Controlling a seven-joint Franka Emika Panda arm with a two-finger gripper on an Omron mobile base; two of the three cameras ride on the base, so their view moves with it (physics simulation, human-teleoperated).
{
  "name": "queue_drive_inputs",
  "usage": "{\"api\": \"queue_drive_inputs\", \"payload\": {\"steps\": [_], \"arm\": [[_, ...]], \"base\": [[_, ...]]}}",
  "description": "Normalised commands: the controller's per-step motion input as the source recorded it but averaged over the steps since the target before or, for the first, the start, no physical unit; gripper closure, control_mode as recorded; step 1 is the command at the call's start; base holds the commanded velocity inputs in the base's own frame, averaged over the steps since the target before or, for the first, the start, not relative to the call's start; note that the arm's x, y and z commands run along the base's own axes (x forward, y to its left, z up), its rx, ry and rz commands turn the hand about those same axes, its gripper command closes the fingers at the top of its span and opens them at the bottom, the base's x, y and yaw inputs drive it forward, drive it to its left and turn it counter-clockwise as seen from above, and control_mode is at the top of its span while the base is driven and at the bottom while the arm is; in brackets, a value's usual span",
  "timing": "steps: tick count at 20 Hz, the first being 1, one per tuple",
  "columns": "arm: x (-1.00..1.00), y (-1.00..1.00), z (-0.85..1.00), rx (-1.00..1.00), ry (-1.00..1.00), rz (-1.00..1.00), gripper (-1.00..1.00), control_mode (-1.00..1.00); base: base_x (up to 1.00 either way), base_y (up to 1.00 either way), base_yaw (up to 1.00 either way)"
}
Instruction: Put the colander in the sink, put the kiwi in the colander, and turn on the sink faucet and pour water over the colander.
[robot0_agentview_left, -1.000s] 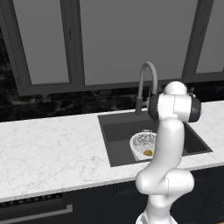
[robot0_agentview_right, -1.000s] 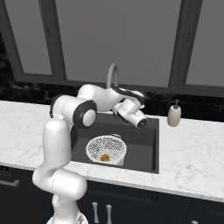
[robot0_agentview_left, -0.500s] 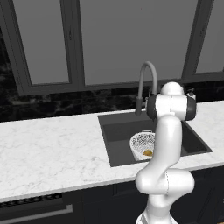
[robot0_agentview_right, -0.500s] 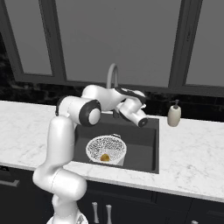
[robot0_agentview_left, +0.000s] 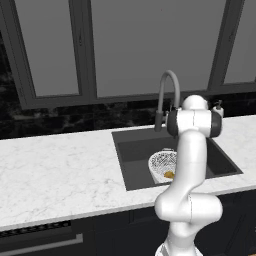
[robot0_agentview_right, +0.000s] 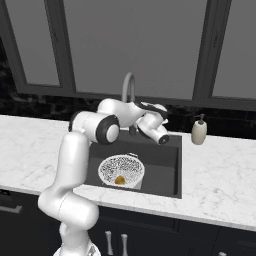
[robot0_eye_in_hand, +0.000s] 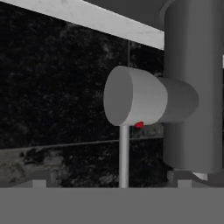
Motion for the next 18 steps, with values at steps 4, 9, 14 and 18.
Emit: {"api": "queue_drive_inputs", "payload": {"steps": [4,9,14,18], "arm": [[0.31,0.00,0.00,0.00,0.00,-0.02,-1.00,-1.00],[0.26,0.00,-0.06,0.00,0.00,-0.02,-1.00,-1.00],[0.13,0.00,-0.03,0.00,0.00,-0.02,1.00,-1.00],[0.01,-0.25,0.00,0.00,0.00,-0.03,1.00,-1.00]], "base": [[0.00,0.00,0.00],[0.00,0.00,0.00],[0.00,0.00,0.00],[0.00,0.00,0.00]]}}
